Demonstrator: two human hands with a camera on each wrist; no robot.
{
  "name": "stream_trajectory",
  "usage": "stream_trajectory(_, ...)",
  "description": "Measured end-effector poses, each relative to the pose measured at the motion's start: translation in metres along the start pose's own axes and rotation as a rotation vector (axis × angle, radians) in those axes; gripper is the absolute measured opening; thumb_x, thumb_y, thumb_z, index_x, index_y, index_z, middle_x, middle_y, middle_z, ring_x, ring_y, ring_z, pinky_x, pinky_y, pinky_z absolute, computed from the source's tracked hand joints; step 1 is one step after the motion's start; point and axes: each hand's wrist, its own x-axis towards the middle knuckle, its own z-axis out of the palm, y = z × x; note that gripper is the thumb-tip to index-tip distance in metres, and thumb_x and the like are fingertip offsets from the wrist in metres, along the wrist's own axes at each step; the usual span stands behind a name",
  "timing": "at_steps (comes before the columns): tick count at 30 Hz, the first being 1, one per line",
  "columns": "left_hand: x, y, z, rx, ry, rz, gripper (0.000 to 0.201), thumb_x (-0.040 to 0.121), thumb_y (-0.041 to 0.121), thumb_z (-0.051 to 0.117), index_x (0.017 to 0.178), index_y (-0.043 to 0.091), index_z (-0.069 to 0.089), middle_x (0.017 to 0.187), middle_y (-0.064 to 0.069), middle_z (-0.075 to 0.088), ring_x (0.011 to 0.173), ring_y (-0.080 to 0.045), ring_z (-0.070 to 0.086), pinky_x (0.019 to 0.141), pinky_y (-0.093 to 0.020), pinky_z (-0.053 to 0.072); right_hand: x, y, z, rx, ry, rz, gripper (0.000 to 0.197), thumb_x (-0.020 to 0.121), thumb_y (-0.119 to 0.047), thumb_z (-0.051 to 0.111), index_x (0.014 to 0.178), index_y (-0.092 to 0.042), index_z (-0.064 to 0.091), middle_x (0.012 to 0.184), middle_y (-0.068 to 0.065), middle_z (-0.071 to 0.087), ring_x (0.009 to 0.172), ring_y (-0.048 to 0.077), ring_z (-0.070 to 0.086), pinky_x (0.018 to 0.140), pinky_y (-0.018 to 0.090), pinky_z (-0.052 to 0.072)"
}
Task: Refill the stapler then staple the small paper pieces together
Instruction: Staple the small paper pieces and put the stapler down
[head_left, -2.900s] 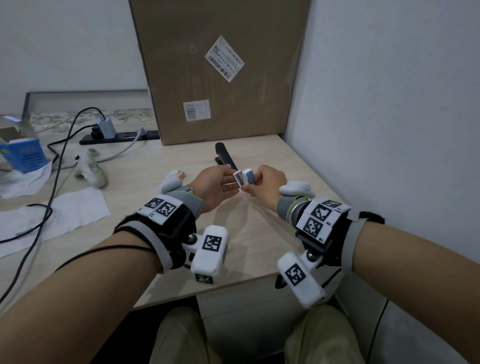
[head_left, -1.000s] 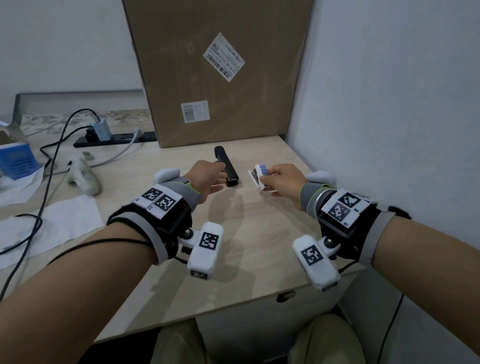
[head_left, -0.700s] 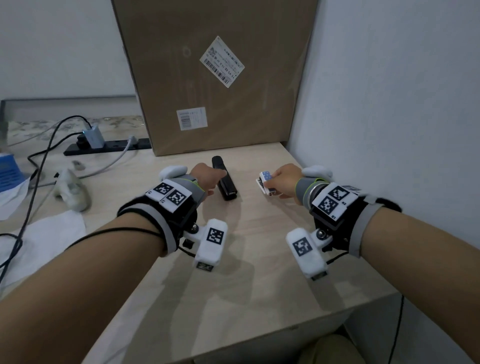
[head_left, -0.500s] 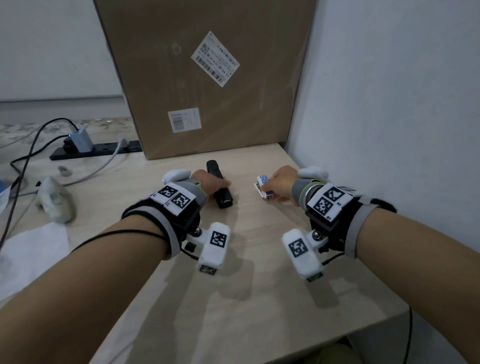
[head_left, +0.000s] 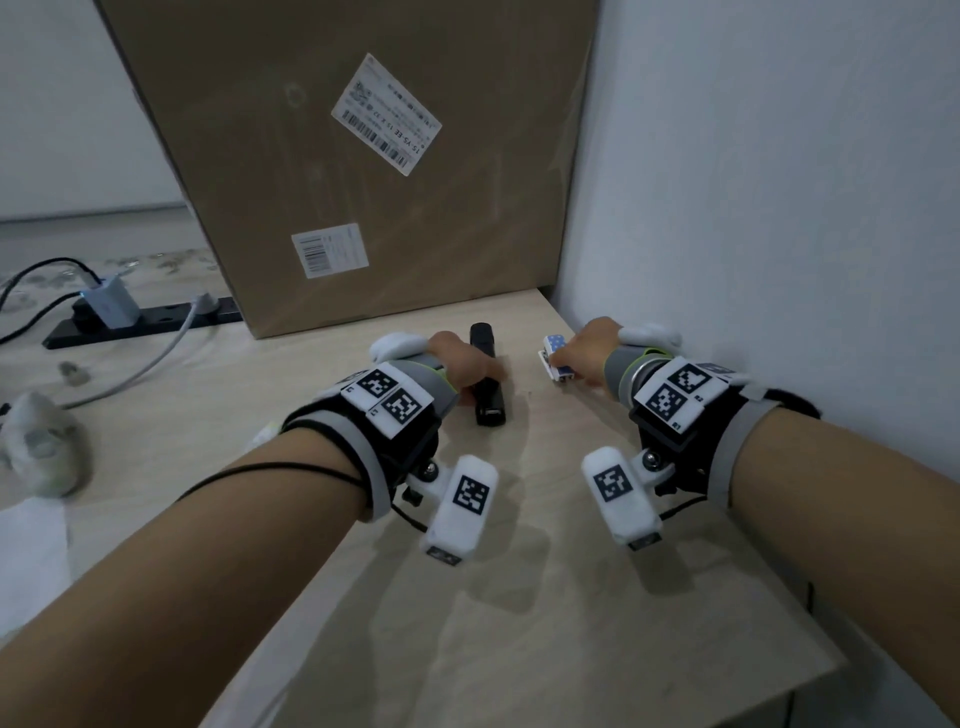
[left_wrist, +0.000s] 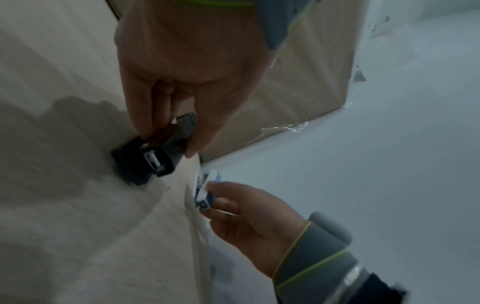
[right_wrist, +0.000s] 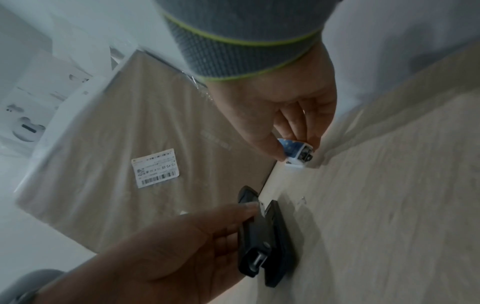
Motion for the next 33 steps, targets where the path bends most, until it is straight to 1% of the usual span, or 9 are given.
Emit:
stream_trajectory(2, 0.001, 0.006, 0.013, -0.028, -0.003, 0.028, 0.034, 0.073, 0.007, 0.075, 0.095, -0.003, 0.051, 0.113, -0.023, 0.063, 0.104, -0.037, 0.065, 0.091, -0.050, 0.053, 0.006, 0.004, -0.003, -0.008, 0.005, -0.001, 0.022, 0.074, -0.023, 0.068, 0.083, -0.006, 0.057, 0.081, 0.013, 0.060, 0.072, 0.028, 0.057, 0.062, 0.029, 0.044)
stream_trajectory(4, 0.002, 0.010, 0.023, -0.050, -0.006, 0.038, 0.050, 0.072, 0.008, 0.076, 0.113, -0.006, 0.052, 0.114, -0.023, 0.064, 0.102, -0.037, 0.066, 0.088, -0.050, 0.054, 0.011, 0.006, -0.004, -0.025, 0.000, 0.000, 0.023, 0.074, -0.024, 0.069, 0.078, -0.006, 0.056, 0.081, 0.012, 0.061, 0.074, 0.027, 0.058, 0.066, 0.031, 0.045)
stream_trajectory(6, 0.001, 0.011, 0.029, -0.066, 0.008, 0.043, 0.050, 0.074, 0.008, 0.073, 0.117, -0.006, 0.052, 0.111, -0.021, 0.063, 0.102, -0.036, 0.066, 0.087, -0.049, 0.055, 0.013, 0.007, -0.002, -0.044, -0.003, 0.001, 0.028, 0.076, -0.025, 0.070, 0.066, -0.007, 0.050, 0.076, 0.010, 0.059, 0.076, 0.027, 0.058, 0.066, 0.030, 0.045)
stream_trajectory(10, 0.004, 0.011, 0.032, -0.063, 0.018, 0.045, 0.034, 0.076, 0.008, 0.071, 0.101, -0.002, 0.052, 0.098, -0.019, 0.061, 0.100, -0.035, 0.067, 0.086, -0.047, 0.056, 0.012, 0.008, 0.001, -0.119, -0.004, -0.004, 0.034, 0.081, -0.027, 0.068, 0.062, -0.009, 0.045, 0.081, 0.009, 0.058, 0.076, 0.025, 0.056, 0.060, 0.027, 0.040)
stream_trajectory(15, 0.009, 0.006, 0.024, -0.050, 0.025, 0.028, 0.045, 0.075, 0.009, 0.074, 0.113, -0.005, 0.053, 0.112, -0.024, 0.064, 0.100, -0.037, 0.067, 0.086, -0.049, 0.056, 0.011, 0.007, 0.003, -0.165, 0.004, -0.031, 0.023, 0.084, -0.027, 0.065, 0.077, -0.007, 0.054, 0.086, 0.009, 0.059, 0.078, 0.025, 0.053, 0.068, 0.027, 0.038)
stream_trajectory(20, 0.015, 0.000, 0.019, -0.044, 0.023, 0.032, 0.040, 0.072, 0.012, 0.075, 0.103, 0.000, 0.052, 0.114, -0.024, 0.065, 0.099, -0.038, 0.067, 0.084, -0.050, 0.056, 0.010, 0.003, 0.007, -0.124, -0.011, -0.038, 0.037, 0.078, -0.031, 0.070, 0.105, -0.006, 0.069, 0.106, 0.010, 0.072, 0.092, 0.027, 0.066, 0.078, 0.030, 0.050)
stream_trajectory(26, 0.017, -0.003, 0.013, -0.063, 0.062, 0.070, 0.020, 0.077, 0.006, 0.070, 0.082, 0.002, 0.052, 0.104, -0.024, 0.064, 0.093, -0.035, 0.067, 0.078, -0.051, 0.057, 0.006, -0.006, 0.009, -0.068, -0.003, -0.068, 0.038, 0.071, -0.036, 0.071, 0.098, -0.008, 0.071, 0.099, 0.009, 0.073, 0.091, 0.028, 0.068, 0.081, 0.033, 0.054)
stream_trajectory(30, 0.022, -0.005, 0.009, -0.071, 0.053, 0.055, 0.016, 0.081, 0.002, 0.065, 0.085, 0.002, 0.050, 0.090, -0.022, 0.059, 0.094, -0.032, 0.063, 0.086, -0.044, 0.054, 0.004, -0.013, 0.014, -0.067, -0.010, -0.120, 0.034, 0.070, -0.034, 0.072, 0.090, -0.007, 0.072, 0.091, 0.011, 0.073, 0.078, 0.026, 0.067, 0.067, 0.029, 0.051)
stream_trajectory(33, 0.023, -0.008, 0.006, -0.024, 0.052, 0.057, 0.022, 0.077, 0.009, 0.070, 0.090, -0.001, 0.055, 0.105, -0.025, 0.066, 0.097, -0.037, 0.068, 0.084, -0.048, 0.056, 0.002, -0.016, 0.018, -0.112, -0.028, -0.114, 0.021, 0.075, -0.030, 0.069, 0.069, -0.012, 0.060, 0.076, 0.008, 0.064, 0.068, 0.023, 0.057, 0.060, 0.025, 0.042)
